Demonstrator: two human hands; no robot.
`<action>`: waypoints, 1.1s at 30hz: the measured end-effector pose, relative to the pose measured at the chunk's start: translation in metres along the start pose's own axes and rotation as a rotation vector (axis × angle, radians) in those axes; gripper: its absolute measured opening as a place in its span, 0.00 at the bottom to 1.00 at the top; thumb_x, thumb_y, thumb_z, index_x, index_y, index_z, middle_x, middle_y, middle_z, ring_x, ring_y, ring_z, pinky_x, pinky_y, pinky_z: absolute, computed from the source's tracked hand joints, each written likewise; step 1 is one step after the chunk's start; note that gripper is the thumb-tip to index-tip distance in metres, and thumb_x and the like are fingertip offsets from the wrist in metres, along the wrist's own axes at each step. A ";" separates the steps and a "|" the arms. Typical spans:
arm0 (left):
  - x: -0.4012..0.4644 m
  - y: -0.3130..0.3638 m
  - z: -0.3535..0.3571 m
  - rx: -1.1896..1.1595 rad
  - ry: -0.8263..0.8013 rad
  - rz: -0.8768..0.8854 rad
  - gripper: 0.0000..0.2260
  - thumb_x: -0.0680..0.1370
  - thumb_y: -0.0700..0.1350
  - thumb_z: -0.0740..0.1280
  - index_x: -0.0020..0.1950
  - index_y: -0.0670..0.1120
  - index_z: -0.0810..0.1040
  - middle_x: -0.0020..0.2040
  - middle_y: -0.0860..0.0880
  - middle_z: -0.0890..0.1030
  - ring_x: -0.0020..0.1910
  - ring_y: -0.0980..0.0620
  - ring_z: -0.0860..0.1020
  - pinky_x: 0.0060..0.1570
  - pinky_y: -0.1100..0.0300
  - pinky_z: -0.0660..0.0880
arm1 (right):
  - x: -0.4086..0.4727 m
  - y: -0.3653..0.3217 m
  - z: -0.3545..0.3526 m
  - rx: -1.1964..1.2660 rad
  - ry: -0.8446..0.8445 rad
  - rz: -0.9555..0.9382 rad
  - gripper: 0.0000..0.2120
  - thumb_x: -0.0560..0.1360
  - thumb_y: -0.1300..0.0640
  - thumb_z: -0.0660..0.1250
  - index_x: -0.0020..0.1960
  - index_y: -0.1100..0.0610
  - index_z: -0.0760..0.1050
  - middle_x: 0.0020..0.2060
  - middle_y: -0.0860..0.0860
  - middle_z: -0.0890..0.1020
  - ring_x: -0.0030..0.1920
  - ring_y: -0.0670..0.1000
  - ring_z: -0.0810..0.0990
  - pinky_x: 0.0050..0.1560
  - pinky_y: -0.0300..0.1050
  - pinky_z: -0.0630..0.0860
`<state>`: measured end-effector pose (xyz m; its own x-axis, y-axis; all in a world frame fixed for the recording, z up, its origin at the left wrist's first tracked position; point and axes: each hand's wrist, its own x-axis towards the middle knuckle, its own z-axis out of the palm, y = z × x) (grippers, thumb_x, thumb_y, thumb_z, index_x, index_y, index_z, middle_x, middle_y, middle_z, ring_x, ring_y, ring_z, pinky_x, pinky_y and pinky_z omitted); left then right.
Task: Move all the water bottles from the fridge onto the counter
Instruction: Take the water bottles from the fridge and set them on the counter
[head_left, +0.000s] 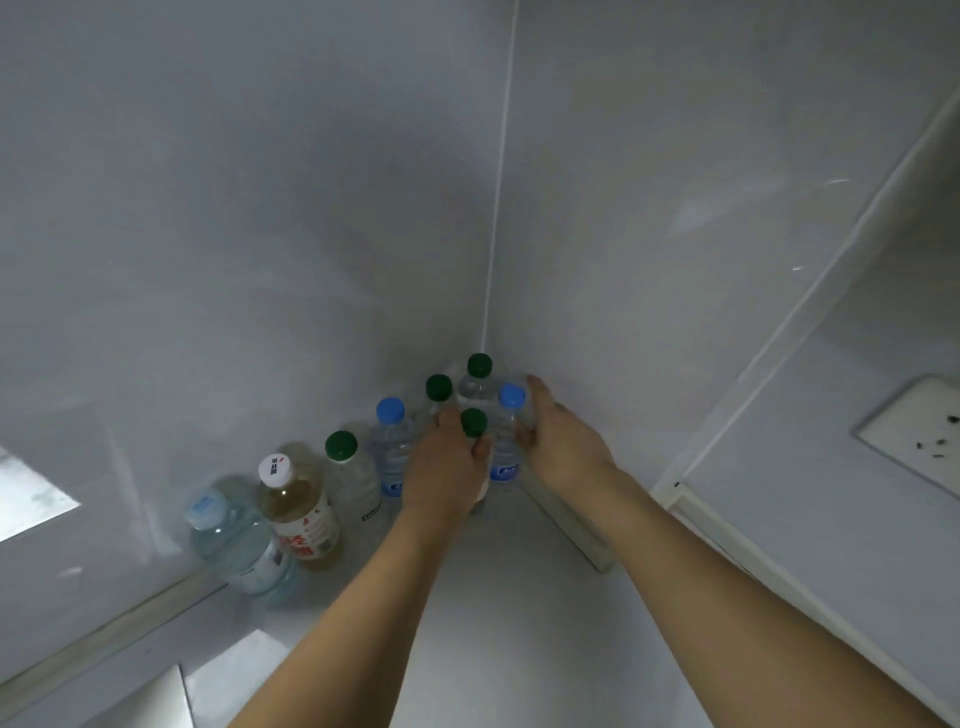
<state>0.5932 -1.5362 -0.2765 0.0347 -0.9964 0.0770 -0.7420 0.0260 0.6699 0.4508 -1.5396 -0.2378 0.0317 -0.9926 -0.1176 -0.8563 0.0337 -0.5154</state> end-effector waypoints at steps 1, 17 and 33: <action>-0.003 -0.001 -0.004 0.001 0.007 -0.009 0.16 0.81 0.50 0.63 0.63 0.42 0.69 0.57 0.44 0.77 0.53 0.47 0.77 0.48 0.60 0.70 | -0.014 0.001 -0.001 -0.003 0.021 0.001 0.29 0.82 0.51 0.58 0.79 0.50 0.51 0.69 0.55 0.72 0.62 0.55 0.75 0.60 0.48 0.74; -0.142 0.078 0.036 0.210 -0.258 0.468 0.24 0.81 0.48 0.61 0.75 0.41 0.63 0.73 0.42 0.66 0.72 0.42 0.64 0.66 0.49 0.67 | -0.241 0.095 -0.028 -0.006 0.214 0.350 0.29 0.79 0.53 0.62 0.76 0.58 0.56 0.73 0.55 0.65 0.72 0.55 0.65 0.70 0.46 0.63; -0.348 0.237 0.115 0.232 -0.476 0.912 0.25 0.84 0.51 0.54 0.79 0.44 0.55 0.78 0.48 0.58 0.78 0.51 0.52 0.74 0.58 0.55 | -0.519 0.201 -0.083 0.011 0.451 0.688 0.29 0.80 0.53 0.61 0.77 0.60 0.56 0.74 0.55 0.63 0.74 0.54 0.62 0.73 0.45 0.60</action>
<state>0.3282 -1.1927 -0.2297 -0.8304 -0.5369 0.1491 -0.4659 0.8157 0.3428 0.2189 -1.0274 -0.2097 -0.7108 -0.7009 -0.0587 -0.6035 0.6506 -0.4609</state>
